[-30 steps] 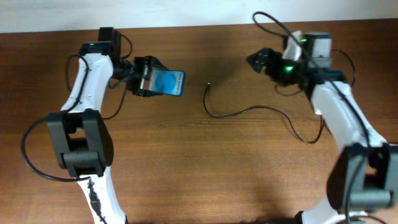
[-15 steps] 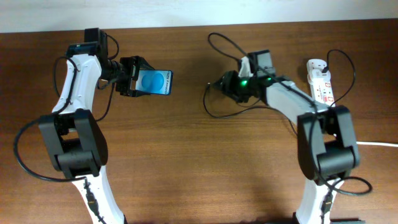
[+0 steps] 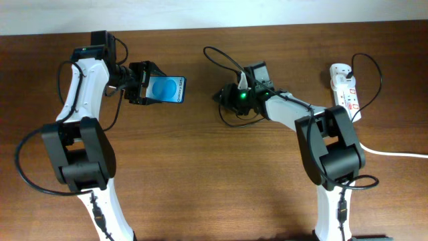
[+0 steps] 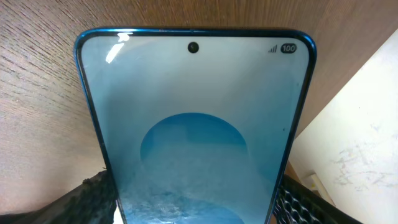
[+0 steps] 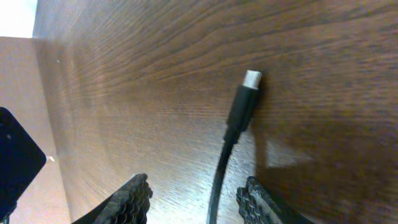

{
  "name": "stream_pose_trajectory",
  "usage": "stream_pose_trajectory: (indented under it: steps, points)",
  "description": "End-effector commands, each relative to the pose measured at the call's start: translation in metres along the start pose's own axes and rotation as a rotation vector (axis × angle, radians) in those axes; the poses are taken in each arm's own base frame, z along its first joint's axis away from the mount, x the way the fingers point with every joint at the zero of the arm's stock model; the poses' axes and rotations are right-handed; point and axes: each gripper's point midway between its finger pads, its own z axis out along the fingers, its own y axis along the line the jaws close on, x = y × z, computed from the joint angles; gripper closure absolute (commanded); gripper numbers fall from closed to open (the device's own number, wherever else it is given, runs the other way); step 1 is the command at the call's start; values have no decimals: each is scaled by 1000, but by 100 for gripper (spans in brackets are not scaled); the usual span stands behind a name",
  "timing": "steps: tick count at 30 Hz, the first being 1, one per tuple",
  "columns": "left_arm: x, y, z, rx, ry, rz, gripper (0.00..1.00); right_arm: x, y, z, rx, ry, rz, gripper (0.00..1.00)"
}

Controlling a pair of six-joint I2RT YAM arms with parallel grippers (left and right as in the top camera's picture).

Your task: Plug charger to phone and switch on socket

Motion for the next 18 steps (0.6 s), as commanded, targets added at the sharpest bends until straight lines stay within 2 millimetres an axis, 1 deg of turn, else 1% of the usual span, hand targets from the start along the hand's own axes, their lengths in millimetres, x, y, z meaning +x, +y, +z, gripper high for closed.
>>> stream_pose_trajectory:
  steps: [1, 2, 7, 18]
  points:
    - [5, -8, -7, 26, 7, 8, 100, 10, -27, 20, 76, 8, 54, 48]
    - [5, -8, -7, 26, 7, 8, 100, 10, -30, 21, 82, 8, 59, 49]
    - [5, -8, -7, 26, 7, 8, 100, 7, -31, 21, 87, -6, 57, 61]
    - [5, -8, -7, 26, 6, 8, 100, 4, -34, 19, 93, -12, 60, 62]
